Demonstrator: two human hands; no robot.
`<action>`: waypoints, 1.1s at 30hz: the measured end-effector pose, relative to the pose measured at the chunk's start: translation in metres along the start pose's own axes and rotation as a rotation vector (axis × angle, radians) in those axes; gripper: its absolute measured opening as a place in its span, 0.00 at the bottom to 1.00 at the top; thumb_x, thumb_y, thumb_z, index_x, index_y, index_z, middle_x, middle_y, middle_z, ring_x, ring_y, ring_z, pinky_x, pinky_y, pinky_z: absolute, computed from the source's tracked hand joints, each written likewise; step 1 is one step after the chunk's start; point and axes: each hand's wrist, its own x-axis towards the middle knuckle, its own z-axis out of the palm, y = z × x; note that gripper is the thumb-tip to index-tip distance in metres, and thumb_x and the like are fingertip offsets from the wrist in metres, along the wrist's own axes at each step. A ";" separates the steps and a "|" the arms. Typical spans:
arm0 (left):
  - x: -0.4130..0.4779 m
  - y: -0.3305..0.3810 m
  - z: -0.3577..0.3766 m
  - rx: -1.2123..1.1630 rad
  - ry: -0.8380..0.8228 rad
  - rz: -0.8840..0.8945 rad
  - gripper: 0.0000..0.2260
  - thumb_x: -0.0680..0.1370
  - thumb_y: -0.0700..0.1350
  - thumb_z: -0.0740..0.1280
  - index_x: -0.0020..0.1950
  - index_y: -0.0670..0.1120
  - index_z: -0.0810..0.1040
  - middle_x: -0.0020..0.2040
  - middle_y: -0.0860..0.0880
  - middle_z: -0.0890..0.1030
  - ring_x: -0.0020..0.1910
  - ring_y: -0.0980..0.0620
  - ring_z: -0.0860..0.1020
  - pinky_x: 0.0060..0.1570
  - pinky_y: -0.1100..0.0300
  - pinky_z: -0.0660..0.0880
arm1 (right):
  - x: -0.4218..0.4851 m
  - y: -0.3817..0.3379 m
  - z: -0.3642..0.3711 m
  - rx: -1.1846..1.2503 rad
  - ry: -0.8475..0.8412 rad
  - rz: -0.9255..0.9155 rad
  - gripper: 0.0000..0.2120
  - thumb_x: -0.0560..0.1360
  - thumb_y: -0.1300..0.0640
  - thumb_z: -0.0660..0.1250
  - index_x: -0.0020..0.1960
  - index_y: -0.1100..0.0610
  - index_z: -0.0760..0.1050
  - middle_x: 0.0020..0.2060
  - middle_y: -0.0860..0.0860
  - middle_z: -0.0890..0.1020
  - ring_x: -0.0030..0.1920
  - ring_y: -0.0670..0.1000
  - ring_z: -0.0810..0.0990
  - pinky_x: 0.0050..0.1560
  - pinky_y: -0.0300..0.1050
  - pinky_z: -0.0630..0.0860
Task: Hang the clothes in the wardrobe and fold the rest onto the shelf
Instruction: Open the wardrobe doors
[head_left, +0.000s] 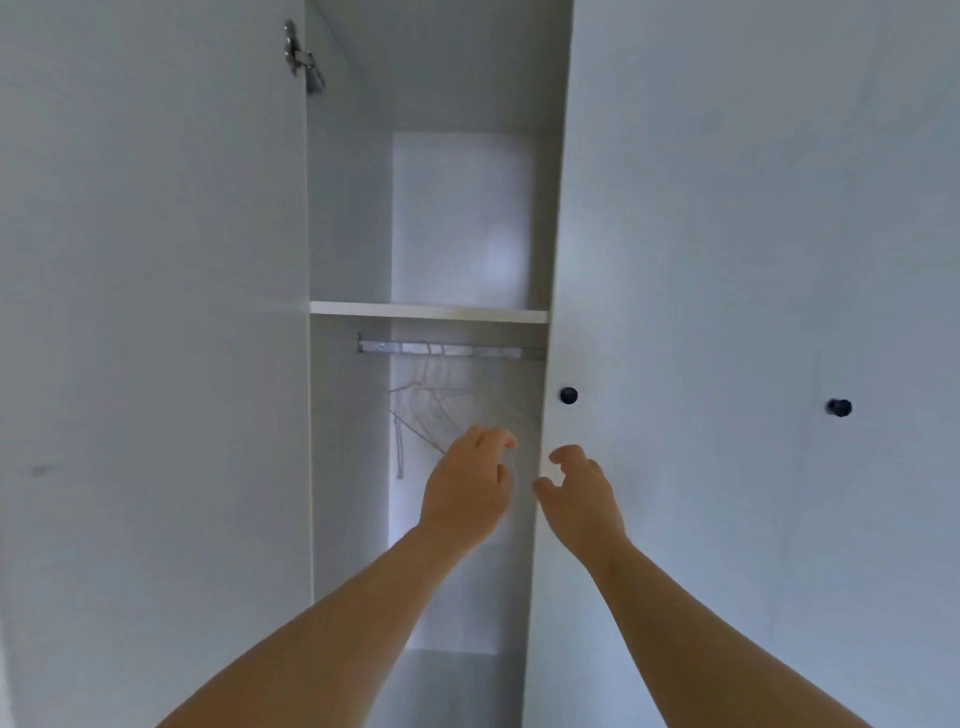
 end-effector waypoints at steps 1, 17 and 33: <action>0.014 0.009 0.021 -0.008 -0.024 0.033 0.14 0.77 0.38 0.58 0.61 0.46 0.73 0.59 0.50 0.74 0.55 0.54 0.73 0.50 0.69 0.65 | 0.014 0.015 -0.011 -0.001 0.024 0.009 0.18 0.77 0.57 0.60 0.66 0.54 0.65 0.62 0.53 0.72 0.50 0.49 0.72 0.48 0.42 0.69; 0.156 -0.017 0.154 -0.726 -0.335 -0.535 0.17 0.75 0.30 0.60 0.60 0.46 0.71 0.44 0.52 0.75 0.41 0.57 0.74 0.35 0.69 0.70 | 0.116 0.109 -0.049 0.026 0.026 0.063 0.17 0.76 0.56 0.60 0.65 0.52 0.65 0.58 0.49 0.73 0.48 0.45 0.71 0.44 0.37 0.68; 0.024 0.071 0.095 -0.984 -0.802 -0.101 0.28 0.74 0.26 0.54 0.68 0.50 0.68 0.64 0.56 0.73 0.59 0.58 0.76 0.58 0.65 0.73 | -0.023 0.079 -0.079 0.111 0.590 0.176 0.18 0.80 0.45 0.51 0.66 0.51 0.67 0.61 0.46 0.75 0.59 0.48 0.74 0.58 0.41 0.69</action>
